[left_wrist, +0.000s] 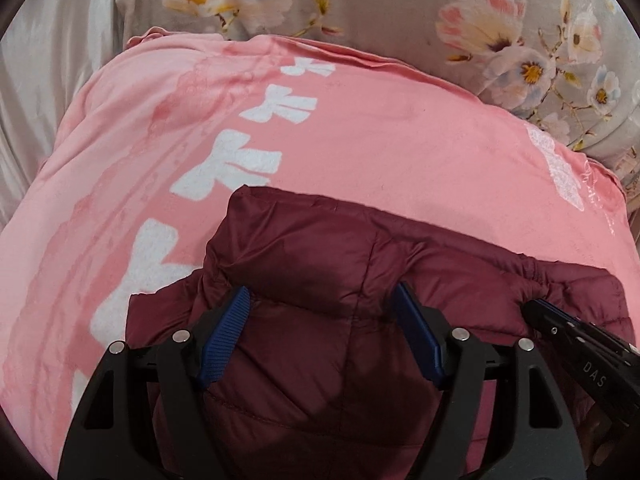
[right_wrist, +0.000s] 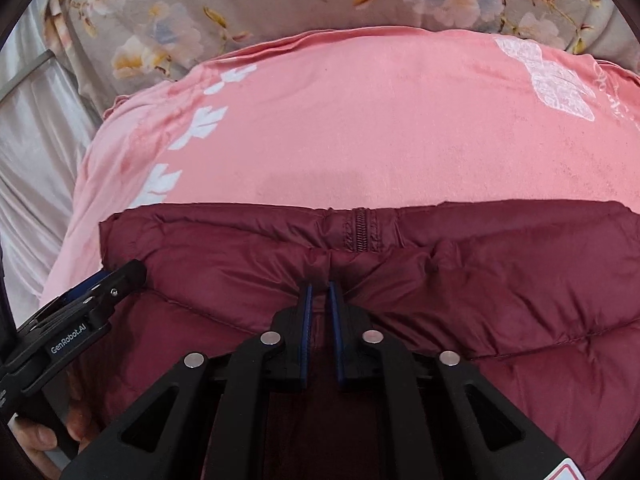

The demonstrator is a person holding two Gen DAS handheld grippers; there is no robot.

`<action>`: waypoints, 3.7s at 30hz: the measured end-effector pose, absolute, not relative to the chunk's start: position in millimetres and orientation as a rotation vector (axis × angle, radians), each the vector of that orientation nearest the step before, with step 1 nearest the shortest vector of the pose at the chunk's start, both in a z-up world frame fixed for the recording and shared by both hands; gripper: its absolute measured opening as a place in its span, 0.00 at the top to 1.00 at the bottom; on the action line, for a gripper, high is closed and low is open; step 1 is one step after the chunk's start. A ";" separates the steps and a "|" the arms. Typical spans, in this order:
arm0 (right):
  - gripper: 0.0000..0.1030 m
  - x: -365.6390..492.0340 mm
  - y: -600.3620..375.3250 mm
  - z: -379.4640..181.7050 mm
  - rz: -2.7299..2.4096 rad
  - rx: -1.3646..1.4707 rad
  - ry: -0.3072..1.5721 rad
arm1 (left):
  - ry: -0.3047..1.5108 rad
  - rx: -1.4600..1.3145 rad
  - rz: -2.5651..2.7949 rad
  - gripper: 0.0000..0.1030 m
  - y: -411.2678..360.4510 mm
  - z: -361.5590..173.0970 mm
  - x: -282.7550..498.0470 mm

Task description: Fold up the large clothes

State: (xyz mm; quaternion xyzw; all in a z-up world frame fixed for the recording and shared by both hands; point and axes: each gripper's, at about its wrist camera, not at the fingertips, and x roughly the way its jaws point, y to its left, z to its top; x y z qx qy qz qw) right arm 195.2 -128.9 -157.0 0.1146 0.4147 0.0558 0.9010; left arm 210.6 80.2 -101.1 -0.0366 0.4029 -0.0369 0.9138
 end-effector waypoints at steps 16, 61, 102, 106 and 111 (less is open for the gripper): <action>0.99 193.6 -120.0 -173.0 0.101 0.187 0.817 | 0.823 -0.069 -0.093 0.26 78.9 -121.9 212.1; 0.91 41.7 -124.3 -166.3 0.277 0.300 0.873 | 0.891 -0.446 -0.273 0.86 167.0 -70.4 109.4; 0.96 -50.7 -219.5 -161.1 0.278 0.526 0.806 | 0.712 -0.046 -0.625 0.94 -81.5 42.8 55.8; 0.96 -73.2 -252.4 -154.2 0.189 0.527 0.776 | 0.745 -0.012 -0.655 0.94 -119.9 33.4 60.4; 0.96 -89.8 -268.0 -151.1 0.124 0.558 0.745 | 0.806 0.034 -0.682 0.94 -168.5 10.3 66.9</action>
